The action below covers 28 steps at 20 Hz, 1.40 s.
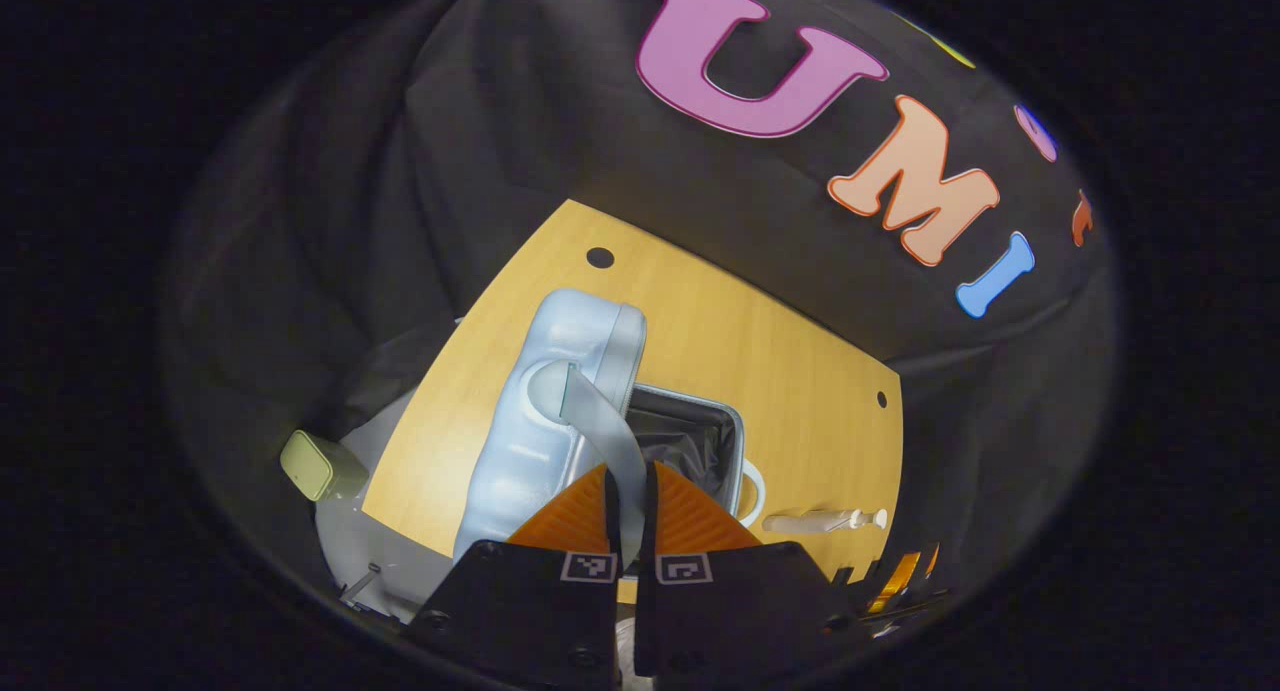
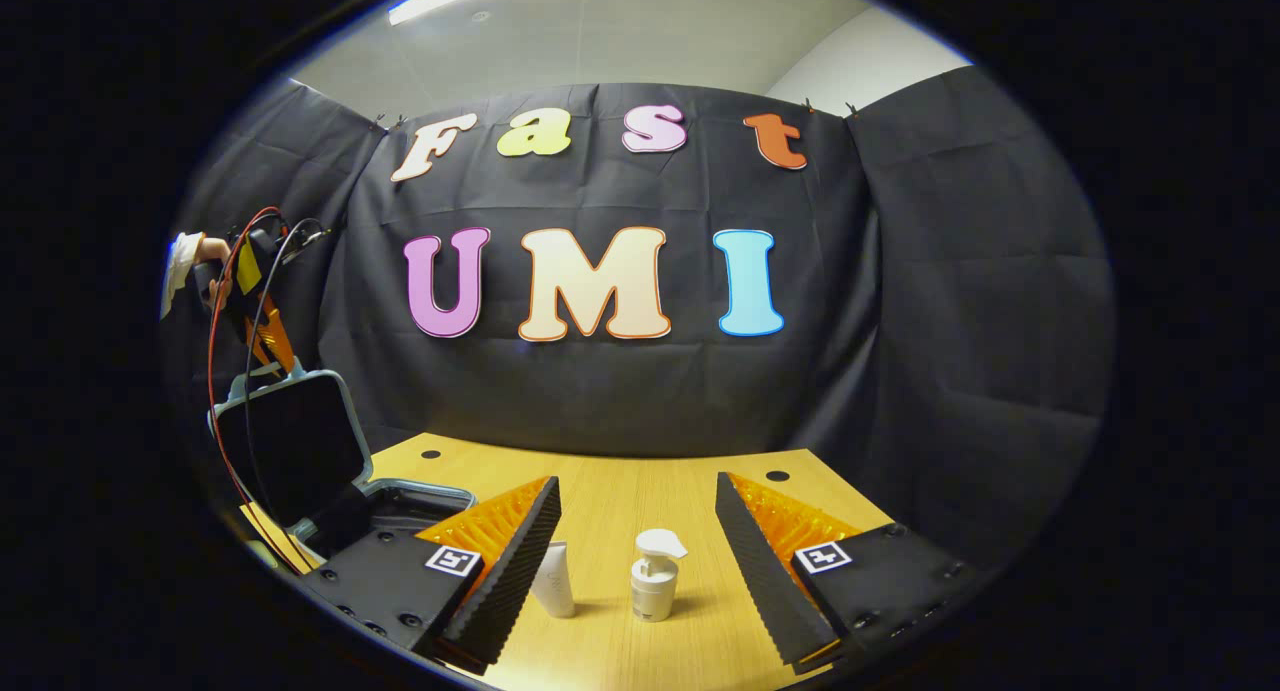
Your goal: First open the suitcase, pack the skin care products into it, and then close the suitcase.
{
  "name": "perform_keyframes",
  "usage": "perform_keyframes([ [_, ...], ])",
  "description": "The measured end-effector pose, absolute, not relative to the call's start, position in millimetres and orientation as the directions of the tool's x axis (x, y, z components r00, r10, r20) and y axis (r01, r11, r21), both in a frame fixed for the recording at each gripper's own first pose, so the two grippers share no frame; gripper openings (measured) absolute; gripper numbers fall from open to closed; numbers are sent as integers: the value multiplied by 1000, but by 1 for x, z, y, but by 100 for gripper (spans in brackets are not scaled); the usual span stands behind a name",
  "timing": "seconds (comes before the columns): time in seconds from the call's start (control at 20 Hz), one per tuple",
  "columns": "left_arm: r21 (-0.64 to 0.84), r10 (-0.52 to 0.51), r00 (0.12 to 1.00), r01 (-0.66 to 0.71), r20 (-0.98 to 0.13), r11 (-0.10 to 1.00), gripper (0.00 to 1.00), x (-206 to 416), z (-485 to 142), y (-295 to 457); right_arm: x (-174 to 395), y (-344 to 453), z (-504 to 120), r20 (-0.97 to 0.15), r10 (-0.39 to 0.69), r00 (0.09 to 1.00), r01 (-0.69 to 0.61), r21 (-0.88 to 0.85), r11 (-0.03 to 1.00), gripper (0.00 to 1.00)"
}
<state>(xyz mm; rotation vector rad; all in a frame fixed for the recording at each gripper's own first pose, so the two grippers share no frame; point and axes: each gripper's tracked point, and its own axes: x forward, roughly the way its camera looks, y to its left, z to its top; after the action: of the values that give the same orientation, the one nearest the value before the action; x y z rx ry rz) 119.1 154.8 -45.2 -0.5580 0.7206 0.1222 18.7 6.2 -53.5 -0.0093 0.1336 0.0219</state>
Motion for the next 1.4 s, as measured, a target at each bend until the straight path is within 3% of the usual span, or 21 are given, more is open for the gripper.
perform_keyframes([
  [0.6, -510, -32, 734, -440, -679, 739, 0, 96, -134, 308, 9, 51, -68, -196, 28, 980, -24, 22, 999, 98],
  [0.85, -473, -36, 697, -447, -716, 760, 0, 86, -201, 351, 12, 52, -74, -224, -7, 975, 19, 54, 998, 98],
  [1.0, -469, -53, 673, -454, -737, 757, 3, 85, -234, 363, 14, 54, -72, -223, -24, 975, 27, 13, 1000, 98],
  [1.4, -427, -58, 623, -462, -780, 777, 0, 88, -304, 372, 19, 76, -83, -263, 9, 965, -9, 2, 1000, 98],
])
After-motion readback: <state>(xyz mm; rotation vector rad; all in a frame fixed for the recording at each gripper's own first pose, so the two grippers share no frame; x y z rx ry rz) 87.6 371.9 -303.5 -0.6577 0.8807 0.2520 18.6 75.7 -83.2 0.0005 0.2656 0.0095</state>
